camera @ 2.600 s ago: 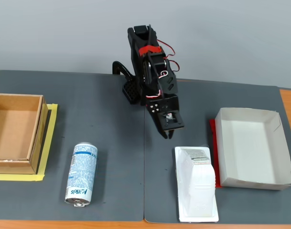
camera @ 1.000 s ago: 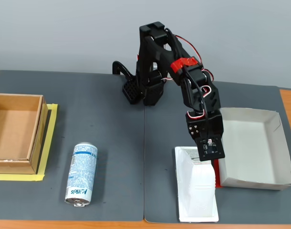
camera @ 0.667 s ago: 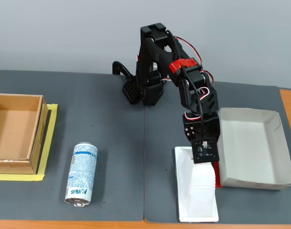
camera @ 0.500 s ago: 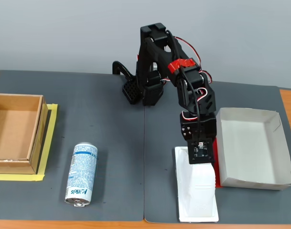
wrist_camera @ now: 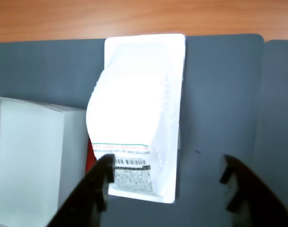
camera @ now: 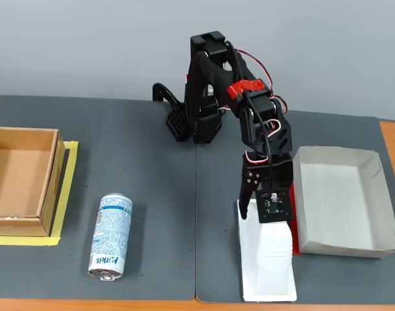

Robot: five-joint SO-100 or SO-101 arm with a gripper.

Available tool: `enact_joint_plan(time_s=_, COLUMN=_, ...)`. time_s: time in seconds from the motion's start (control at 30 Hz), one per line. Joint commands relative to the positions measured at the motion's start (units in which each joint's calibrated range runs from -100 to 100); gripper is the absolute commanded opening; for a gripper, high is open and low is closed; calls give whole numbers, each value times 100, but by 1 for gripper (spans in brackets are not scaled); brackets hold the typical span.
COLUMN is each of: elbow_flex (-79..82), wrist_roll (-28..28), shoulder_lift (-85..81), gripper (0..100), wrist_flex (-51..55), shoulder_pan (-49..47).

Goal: Pick the sandwich and put it in the gray box

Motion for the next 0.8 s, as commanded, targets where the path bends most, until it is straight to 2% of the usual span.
enact_joint_plan(time_s=0.0, elbow_flex=-299, wrist_roll=173, shoulder_lift=-10, gripper=26, wrist_flex=14, shoulder_pan=-12)
enact_joint_plan(time_s=0.33, elbow_flex=-244, wrist_roll=564, shoulder_lift=41, gripper=27, wrist_flex=-38, shoulder_pan=-213)
enact_joint_plan(time_s=0.77, elbow_flex=-308, wrist_roll=533, shoulder_lift=465, gripper=27, wrist_flex=-194, shoulder_pan=-251)
